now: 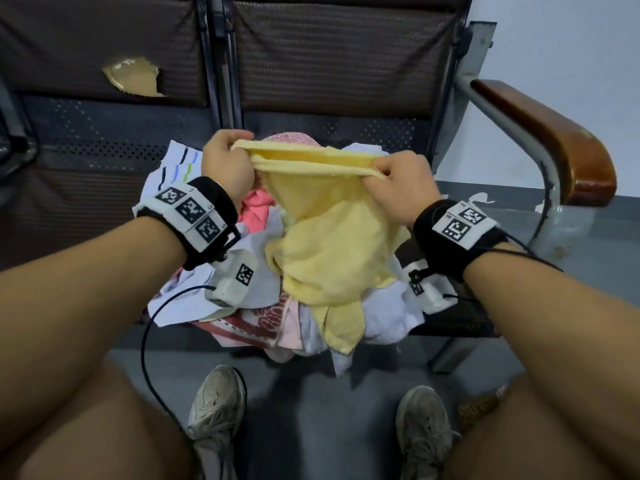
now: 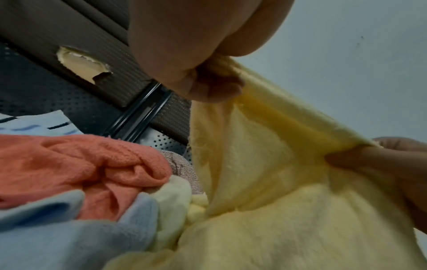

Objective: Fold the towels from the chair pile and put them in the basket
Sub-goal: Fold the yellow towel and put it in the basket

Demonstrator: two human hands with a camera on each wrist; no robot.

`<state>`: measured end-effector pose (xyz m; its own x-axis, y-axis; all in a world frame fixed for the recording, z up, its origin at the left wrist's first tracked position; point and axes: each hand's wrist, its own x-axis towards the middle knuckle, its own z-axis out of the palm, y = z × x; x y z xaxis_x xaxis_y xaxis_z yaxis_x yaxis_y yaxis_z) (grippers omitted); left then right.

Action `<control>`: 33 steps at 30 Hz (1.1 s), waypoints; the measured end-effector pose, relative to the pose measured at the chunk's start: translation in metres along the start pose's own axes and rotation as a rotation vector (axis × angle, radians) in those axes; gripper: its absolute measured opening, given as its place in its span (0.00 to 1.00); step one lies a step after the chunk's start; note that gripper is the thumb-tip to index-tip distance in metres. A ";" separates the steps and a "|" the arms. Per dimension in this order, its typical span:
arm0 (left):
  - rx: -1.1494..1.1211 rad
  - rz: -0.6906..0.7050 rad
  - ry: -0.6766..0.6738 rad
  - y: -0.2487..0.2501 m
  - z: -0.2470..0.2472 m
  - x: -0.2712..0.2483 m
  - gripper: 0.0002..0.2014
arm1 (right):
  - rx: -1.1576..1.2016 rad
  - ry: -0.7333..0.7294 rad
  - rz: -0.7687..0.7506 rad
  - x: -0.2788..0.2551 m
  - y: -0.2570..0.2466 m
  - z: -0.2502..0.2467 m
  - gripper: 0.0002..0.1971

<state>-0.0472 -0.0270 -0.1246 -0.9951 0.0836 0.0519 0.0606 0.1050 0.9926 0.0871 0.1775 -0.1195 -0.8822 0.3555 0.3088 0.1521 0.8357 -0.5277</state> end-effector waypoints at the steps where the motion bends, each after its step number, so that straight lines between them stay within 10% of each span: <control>1: -0.018 -0.003 -0.021 0.001 0.001 0.000 0.19 | -0.010 0.017 -0.032 0.000 0.002 -0.002 0.19; 9: -0.132 -0.061 0.025 -0.009 -0.007 0.003 0.18 | -0.220 -0.533 0.018 -0.019 0.040 0.026 0.28; 18: 0.099 -0.247 -0.048 -0.026 -0.016 0.013 0.14 | -0.271 -0.558 -0.013 -0.025 0.053 0.021 0.26; 26: -0.128 -0.294 -0.197 -0.020 -0.018 0.007 0.15 | -0.224 -0.492 0.025 -0.028 0.070 0.012 0.26; 33: -0.042 -0.398 -0.036 -0.023 -0.024 0.016 0.12 | -0.171 -0.343 -0.019 -0.024 0.074 0.008 0.23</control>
<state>-0.0668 -0.0514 -0.1435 -0.9370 0.0797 -0.3403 -0.3326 0.0953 0.9382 0.1160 0.2271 -0.1725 -0.9791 0.2027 0.0189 0.1809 0.9088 -0.3761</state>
